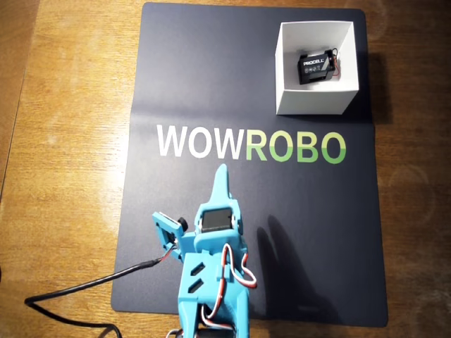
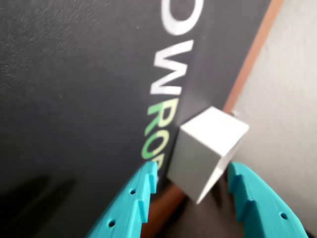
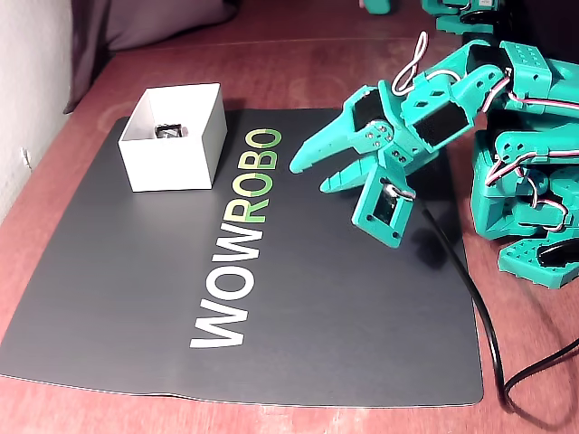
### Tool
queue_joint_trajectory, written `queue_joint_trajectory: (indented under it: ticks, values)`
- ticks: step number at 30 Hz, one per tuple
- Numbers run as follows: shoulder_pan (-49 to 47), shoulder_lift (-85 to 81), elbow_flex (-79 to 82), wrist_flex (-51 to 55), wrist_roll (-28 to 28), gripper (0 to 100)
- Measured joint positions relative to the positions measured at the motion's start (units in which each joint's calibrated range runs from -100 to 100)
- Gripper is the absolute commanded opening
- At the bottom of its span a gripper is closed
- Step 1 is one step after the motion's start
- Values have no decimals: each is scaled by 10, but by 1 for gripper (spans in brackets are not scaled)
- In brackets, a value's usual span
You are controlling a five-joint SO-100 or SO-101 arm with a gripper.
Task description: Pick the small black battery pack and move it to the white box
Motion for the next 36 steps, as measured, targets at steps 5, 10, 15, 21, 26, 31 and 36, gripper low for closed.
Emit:
queue_joint_trajectory:
  ticks: [5,10,15,21,26,31,36]
  values:
    - [11,-31,9,55,0,16]
    - [11,-62,11,106,0,16]
    - [11,-87,15,160,0,16]
    - [11,-130,33,189,-2,16]
    - [11,-149,33,232,1,16]
    - [11,-151,33,253,1,16]
    - [11,-151,33,253,1,16]
